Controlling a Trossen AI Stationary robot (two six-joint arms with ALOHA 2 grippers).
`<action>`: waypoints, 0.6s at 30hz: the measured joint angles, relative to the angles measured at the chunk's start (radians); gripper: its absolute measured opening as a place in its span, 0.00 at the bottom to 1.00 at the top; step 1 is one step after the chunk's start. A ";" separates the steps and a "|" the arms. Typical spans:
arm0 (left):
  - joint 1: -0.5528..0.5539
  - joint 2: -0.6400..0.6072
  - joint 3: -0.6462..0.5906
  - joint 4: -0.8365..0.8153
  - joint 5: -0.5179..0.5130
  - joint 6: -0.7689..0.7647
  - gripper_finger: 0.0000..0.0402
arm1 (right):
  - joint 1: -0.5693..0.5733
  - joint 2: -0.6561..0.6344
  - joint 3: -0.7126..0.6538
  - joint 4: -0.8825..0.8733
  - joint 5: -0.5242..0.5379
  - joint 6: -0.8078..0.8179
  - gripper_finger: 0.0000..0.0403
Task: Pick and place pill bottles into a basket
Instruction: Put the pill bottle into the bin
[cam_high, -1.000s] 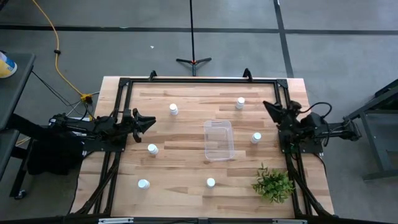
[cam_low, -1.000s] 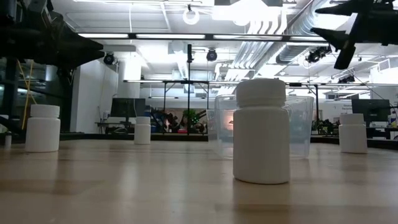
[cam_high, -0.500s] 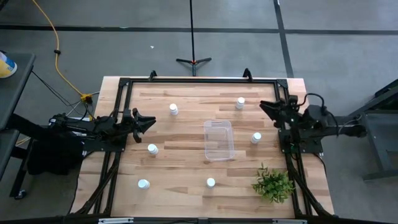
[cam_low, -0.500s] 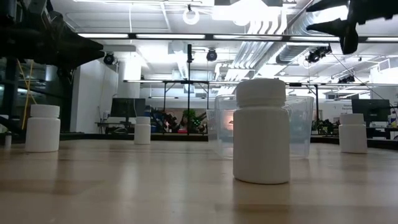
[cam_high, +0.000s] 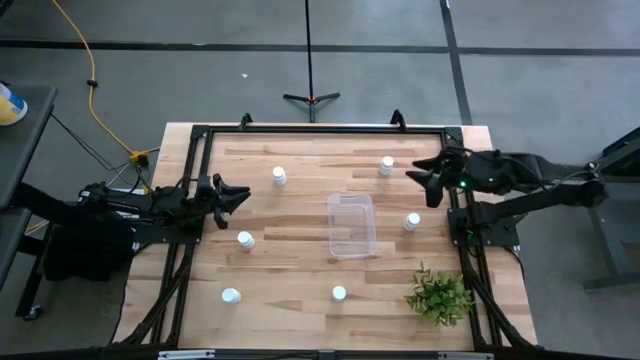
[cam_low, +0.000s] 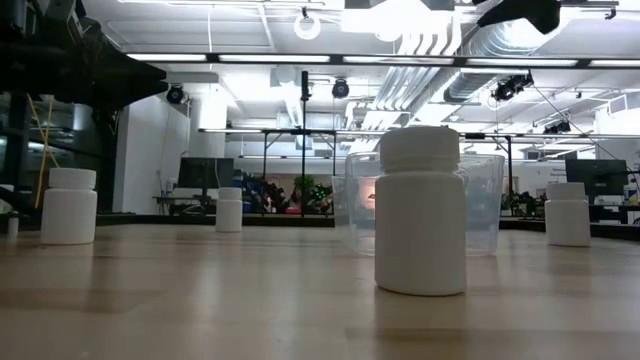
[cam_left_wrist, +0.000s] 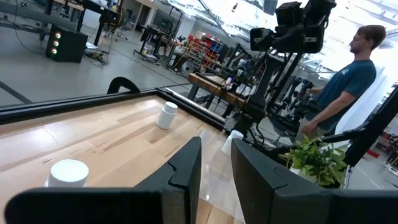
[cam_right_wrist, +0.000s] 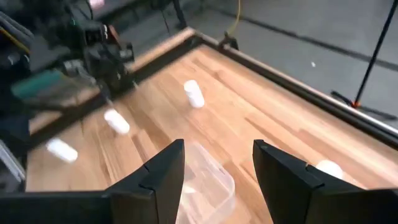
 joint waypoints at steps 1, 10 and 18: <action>0.000 0.000 0.000 0.000 -0.003 0.001 0.31 | 0.000 0.024 0.028 -0.029 -0.001 0.013 0.46; 0.000 0.000 0.001 -0.008 -0.015 0.001 0.31 | -0.044 0.170 0.143 -0.304 -0.172 0.330 0.55; 0.000 0.000 0.003 -0.029 -0.016 0.000 0.31 | -0.102 0.295 0.143 -0.425 -0.300 0.327 0.64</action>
